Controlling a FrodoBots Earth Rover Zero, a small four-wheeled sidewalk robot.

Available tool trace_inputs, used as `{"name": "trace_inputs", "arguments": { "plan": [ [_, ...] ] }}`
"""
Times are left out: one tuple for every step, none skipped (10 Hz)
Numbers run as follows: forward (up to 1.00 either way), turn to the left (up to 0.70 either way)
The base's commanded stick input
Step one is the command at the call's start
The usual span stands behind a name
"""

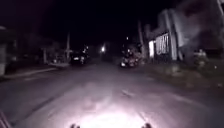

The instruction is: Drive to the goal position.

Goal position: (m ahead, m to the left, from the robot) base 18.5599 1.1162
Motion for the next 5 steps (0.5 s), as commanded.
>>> {"name": "trace_inputs", "arguments": {
  "plan": [
    [0.85,0.00],
    [0.85,0.00],
    [0.85,0.00],
    [0.85,0.00],
    [0.85,0.00]
  ]
}}
